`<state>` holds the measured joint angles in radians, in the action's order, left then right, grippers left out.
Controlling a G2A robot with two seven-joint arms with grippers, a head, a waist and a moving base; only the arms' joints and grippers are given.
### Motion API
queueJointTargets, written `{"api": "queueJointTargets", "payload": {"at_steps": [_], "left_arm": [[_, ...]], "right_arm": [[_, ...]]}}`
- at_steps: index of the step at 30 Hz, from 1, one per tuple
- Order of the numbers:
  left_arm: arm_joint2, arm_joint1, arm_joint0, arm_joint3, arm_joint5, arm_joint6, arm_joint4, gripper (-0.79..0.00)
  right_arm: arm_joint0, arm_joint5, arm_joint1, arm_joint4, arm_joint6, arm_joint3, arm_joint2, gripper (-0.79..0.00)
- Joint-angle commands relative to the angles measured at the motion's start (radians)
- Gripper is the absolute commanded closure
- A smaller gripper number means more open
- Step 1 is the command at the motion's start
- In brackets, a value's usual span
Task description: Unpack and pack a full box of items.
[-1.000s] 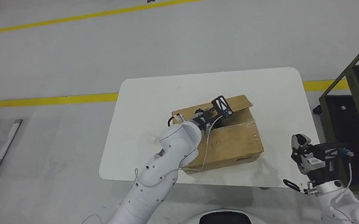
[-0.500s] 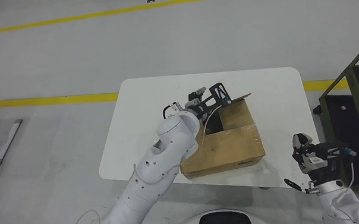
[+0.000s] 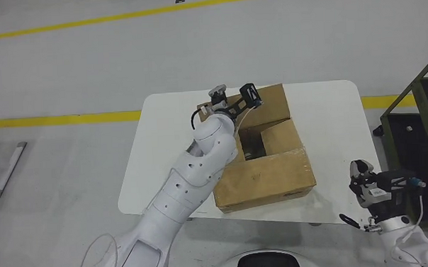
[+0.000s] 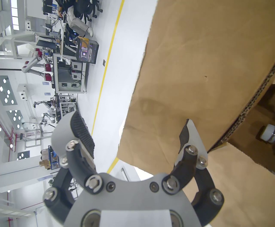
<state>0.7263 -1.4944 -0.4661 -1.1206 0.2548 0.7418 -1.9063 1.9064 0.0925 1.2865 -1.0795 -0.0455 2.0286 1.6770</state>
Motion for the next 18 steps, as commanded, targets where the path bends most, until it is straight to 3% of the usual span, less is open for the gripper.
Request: {"api": "queueJointTargets", "payload": {"at_steps": [1,10,15,18], "left_arm": [[-0.01,-0.01,0.009,0.031,-0.015,-0.001,-0.004,-0.785],[-0.012,-0.04,0.028,0.088,-0.039,-0.005,-0.007,-0.785],[0.082,-0.032,-0.014,-0.014,-0.06,0.006,0.087,-0.785],[0.16,-0.016,-0.073,-0.135,-0.068,0.029,0.133,-0.785]], "right_arm": [[-0.001,0.002,0.0,-0.001,0.001,-0.002,0.001,0.0],[-0.012,0.004,0.0,0.004,0.01,-0.009,0.001,0.0],[-0.037,0.036,0.002,0.156,0.039,-0.007,0.021,0.0],[-0.073,0.164,-0.004,0.307,0.125,-0.016,0.043,0.0]]}}
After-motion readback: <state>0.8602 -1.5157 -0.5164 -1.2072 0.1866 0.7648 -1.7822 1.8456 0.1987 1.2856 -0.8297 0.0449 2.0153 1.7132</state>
